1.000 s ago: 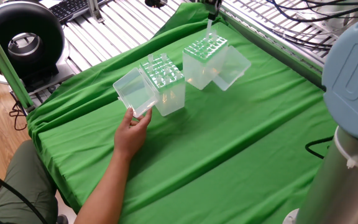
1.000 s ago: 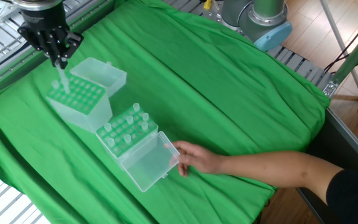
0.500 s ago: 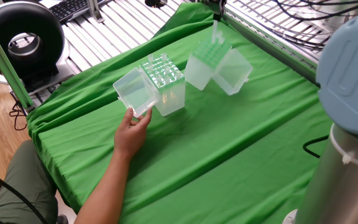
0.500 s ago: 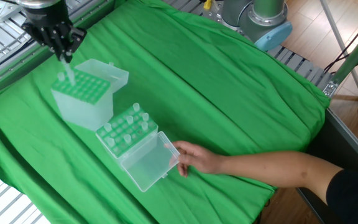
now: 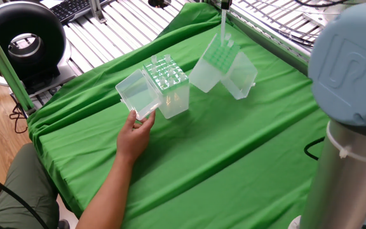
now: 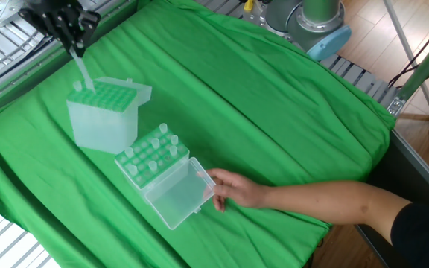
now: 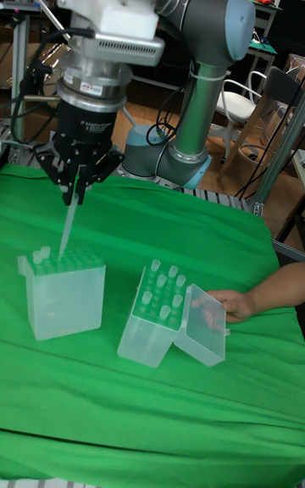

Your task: Insert a large pipette tip into the holder for large pipette tips

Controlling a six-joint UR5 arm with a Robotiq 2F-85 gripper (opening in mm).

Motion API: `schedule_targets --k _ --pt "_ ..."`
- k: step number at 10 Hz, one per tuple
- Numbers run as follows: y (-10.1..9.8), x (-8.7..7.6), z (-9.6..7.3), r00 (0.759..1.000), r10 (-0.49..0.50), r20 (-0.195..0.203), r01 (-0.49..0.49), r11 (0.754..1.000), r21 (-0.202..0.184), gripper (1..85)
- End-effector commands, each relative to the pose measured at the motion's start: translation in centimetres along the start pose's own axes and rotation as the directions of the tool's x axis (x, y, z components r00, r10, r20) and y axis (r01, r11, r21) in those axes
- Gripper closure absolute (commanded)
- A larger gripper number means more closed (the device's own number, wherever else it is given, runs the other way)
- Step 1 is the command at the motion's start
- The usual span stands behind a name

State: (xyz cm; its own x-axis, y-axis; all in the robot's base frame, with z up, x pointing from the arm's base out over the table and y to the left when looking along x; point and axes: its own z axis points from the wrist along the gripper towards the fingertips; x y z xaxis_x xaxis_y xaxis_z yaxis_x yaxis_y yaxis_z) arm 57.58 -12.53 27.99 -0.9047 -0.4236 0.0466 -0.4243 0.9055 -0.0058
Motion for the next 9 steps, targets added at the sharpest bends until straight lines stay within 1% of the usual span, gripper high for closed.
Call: schedule_targets --k 1,3,6,7,8,9 --pt "2.0 -1.0 -1.9 1.0 0.028 -0.013 -0.028 0.999 -0.018 84.7" --pt "3.5 -1.9 -2.4 0.998 0.061 -0.016 -0.062 0.998 -0.028 84.7" --pt "5.4 -2.7 -3.0 0.995 0.095 -0.018 -0.096 0.994 -0.043 84.7" --pt "6.4 -3.1 -3.3 0.995 0.102 -0.013 -0.103 0.993 -0.052 84.7" --pt "7.2 -3.7 -3.1 0.994 0.112 -0.006 -0.112 0.992 -0.056 84.7" --pt "8.1 -4.4 -2.5 0.992 0.124 0.01 -0.124 0.991 -0.052 84.7"
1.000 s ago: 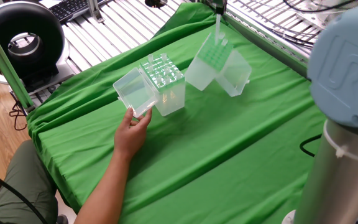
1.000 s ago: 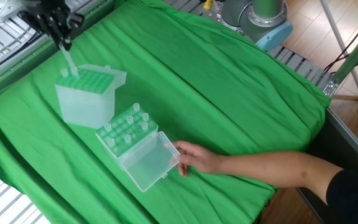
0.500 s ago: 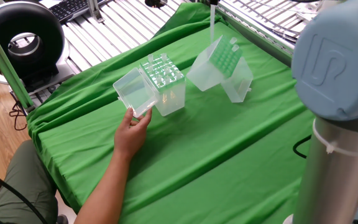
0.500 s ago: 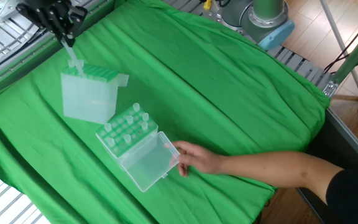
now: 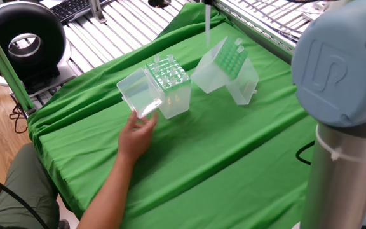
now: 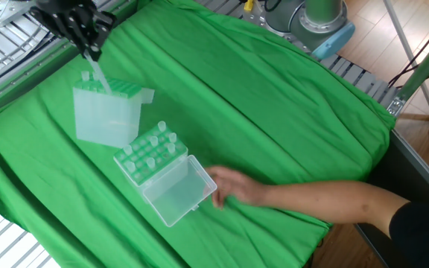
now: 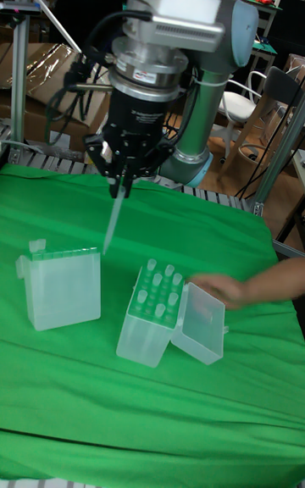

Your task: Insert a large pipette tip into the holder for large pipette tips

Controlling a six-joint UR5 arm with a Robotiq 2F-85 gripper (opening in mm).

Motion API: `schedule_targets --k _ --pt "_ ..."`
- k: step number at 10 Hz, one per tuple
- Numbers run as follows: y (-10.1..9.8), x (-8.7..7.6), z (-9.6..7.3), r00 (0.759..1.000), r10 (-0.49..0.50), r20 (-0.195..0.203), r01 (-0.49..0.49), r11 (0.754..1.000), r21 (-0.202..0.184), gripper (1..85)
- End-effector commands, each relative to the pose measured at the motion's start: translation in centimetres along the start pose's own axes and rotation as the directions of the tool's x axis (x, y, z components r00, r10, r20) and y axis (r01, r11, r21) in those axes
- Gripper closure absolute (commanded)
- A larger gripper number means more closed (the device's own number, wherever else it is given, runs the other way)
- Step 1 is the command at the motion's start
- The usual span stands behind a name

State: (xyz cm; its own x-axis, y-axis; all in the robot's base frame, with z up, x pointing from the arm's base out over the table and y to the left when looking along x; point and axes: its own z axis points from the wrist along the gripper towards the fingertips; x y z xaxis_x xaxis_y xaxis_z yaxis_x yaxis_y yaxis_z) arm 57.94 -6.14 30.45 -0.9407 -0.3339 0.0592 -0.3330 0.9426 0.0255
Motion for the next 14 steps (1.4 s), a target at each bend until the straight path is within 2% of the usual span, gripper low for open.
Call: schedule_targets --k 1,5,7,9,12,14 --pt "3.2 -1.7 0.7 0.999 0.035 0.031 -0.035 0.999 -0.012 84.7" --pt "5.1 -1.9 1.6 0.998 0.056 0.039 -0.056 0.998 -0.017 84.7" --pt "5.7 -2.2 1.9 0.996 0.07 0.053 -0.07 0.997 -0.012 84.7" --pt "6.5 -2.9 2.3 0.994 0.086 0.073 -0.084 0.996 -0.028 84.7" --pt "6.7 -3.6 2.8 0.991 0.087 0.098 -0.086 0.996 -0.018 84.7" --pt "5.4 -3.0 2.5 0.996 0.051 0.076 -0.053 0.998 0.018 84.7"
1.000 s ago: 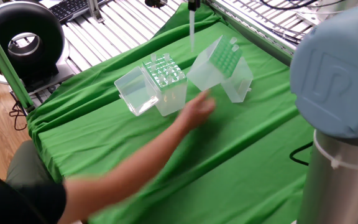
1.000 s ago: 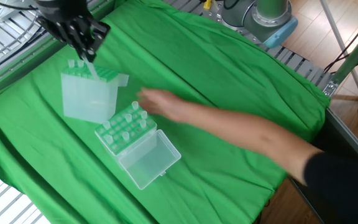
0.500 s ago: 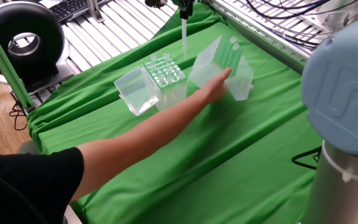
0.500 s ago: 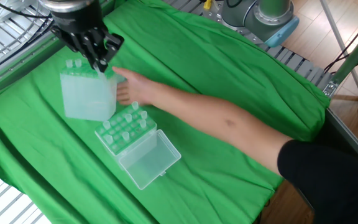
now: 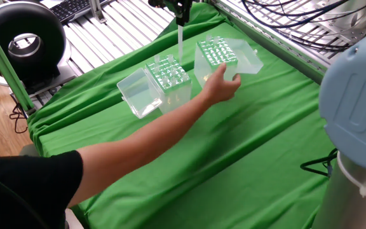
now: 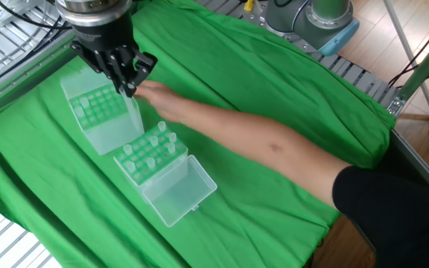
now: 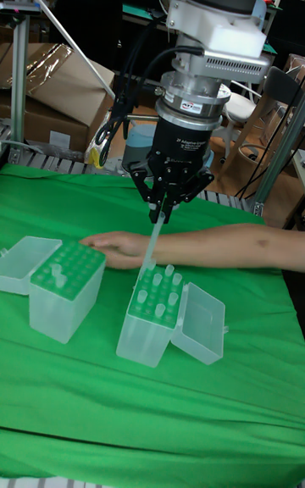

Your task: Insert a large pipette tip into the holder for large pipette tips

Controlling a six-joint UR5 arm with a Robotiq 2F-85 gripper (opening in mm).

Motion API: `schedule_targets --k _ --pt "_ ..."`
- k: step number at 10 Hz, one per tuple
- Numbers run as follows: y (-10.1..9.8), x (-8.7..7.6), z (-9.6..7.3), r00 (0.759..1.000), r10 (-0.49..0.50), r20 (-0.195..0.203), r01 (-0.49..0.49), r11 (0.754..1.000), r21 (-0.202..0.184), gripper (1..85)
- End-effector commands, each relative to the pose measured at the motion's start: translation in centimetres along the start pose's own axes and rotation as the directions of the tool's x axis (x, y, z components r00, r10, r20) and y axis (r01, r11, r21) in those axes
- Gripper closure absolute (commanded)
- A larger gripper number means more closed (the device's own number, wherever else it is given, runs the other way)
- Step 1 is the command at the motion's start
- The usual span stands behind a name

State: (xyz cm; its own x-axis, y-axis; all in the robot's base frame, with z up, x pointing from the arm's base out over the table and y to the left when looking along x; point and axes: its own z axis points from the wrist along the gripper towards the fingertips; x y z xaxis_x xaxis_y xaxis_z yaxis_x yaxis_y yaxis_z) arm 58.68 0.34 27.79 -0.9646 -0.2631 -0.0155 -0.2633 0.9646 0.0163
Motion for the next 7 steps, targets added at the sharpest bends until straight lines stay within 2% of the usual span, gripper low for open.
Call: schedule_targets --k 1,4,7 --pt "-0.6 0.4 -0.2 0.999 -0.035 -0.017 0.035 0.999 0.018 84.7" --pt "-1.4 1.5 -0.3 0.993 -0.104 -0.062 0.107 0.993 0.044 84.7" --pt "-1.2 1.2 -0.2 0.99 -0.133 -0.05 0.135 0.99 0.034 84.7"
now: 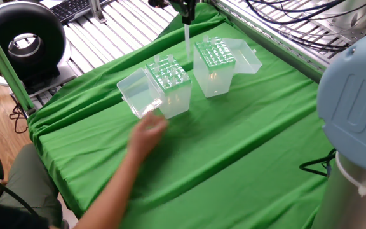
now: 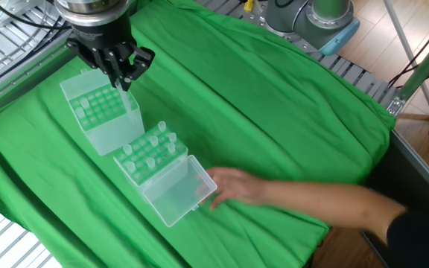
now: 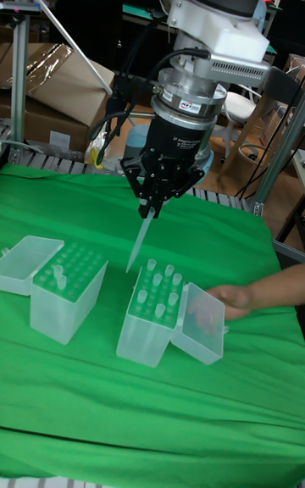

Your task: Insert a large pipette tip into the holder for large pipette tips

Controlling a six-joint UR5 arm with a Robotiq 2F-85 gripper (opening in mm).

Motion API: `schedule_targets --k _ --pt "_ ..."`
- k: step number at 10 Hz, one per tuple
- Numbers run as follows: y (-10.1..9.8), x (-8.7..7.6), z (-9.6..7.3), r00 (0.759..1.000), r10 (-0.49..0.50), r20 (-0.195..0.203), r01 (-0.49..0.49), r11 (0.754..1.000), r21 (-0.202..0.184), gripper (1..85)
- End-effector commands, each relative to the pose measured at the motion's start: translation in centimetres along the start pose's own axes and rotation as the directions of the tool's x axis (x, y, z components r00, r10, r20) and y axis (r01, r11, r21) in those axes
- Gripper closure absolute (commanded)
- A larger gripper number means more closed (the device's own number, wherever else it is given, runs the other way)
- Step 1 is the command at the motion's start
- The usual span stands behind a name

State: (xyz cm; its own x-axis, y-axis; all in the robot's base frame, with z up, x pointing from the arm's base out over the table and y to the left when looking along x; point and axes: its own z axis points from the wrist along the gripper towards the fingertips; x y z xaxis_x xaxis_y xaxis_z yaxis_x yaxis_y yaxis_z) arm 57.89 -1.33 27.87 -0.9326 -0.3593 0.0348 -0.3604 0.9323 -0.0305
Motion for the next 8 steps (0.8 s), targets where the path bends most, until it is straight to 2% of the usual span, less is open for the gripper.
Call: schedule_targets --k 1,4,6,8 --pt "-0.2 0.7 -0.1 1.0 -0.013 -0.026 0.013 1.0 0.006 84.7" --pt "0.4 -0.2 0.6 1.0 -0.005 -0.009 0.005 1.0 -0.003 84.7" --pt "1.4 -0.8 0.4 1.0 0.017 0.012 -0.017 1.0 -0.007 84.7" --pt "1.7 -1.3 0.2 0.999 0.018 0.03 -0.018 1.0 -0.02 84.7"
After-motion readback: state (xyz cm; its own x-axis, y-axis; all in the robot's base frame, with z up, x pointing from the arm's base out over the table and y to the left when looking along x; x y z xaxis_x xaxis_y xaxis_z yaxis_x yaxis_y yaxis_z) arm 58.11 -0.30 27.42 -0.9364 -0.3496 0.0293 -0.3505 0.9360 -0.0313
